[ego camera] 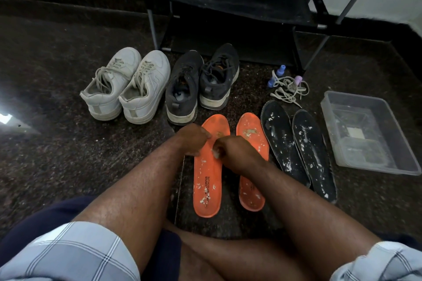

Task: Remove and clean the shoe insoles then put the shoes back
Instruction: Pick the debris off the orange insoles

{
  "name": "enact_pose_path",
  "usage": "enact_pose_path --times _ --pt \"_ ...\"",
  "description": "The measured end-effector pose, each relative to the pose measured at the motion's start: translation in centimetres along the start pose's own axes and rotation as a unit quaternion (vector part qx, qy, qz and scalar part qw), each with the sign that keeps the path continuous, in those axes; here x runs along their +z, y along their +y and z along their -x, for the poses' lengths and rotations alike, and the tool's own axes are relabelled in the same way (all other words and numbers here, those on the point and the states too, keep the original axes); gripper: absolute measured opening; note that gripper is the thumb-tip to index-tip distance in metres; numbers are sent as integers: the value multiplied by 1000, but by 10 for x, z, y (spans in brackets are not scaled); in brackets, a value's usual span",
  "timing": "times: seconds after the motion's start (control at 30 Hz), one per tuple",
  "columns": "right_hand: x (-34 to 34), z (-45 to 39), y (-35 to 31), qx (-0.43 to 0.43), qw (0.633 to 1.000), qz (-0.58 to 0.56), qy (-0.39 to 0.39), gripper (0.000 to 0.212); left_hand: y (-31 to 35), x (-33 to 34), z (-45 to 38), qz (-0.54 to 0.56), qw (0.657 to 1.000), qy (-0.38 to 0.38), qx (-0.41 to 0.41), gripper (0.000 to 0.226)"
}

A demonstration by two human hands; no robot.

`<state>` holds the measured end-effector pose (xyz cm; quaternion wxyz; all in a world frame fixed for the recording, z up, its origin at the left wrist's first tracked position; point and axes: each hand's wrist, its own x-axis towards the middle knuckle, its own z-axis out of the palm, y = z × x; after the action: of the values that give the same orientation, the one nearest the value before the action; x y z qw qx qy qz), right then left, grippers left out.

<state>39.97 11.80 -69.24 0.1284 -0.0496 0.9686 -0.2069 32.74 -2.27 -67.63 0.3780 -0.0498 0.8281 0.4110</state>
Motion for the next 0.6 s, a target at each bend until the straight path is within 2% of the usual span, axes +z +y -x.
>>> enact_pose_path --times 0.07,0.13,0.23,0.33,0.4,0.53,0.6 --pt "0 -1 3 5 999 29 28 17 -3 -1 -6 12 1000 -4 0 19" --pt "2 0 -1 -6 999 52 8 21 -3 -1 -9 65 997 -1 -37 20" --pt "4 2 -6 -28 998 51 -35 23 -1 -1 -7 97 994 -14 -52 45" --pt "0 1 -2 -9 997 70 7 22 0 -2 -6 112 992 -19 -49 68" --pt "0 2 -4 -4 995 93 30 23 1 -2 -6 117 992 -17 -47 77" --pt "3 4 -13 -34 998 51 -32 21 -1 -2 -9 122 991 -17 -50 87" --pt "1 1 -14 -44 999 27 6 23 -2 -2 -11 122 991 -25 -50 90"
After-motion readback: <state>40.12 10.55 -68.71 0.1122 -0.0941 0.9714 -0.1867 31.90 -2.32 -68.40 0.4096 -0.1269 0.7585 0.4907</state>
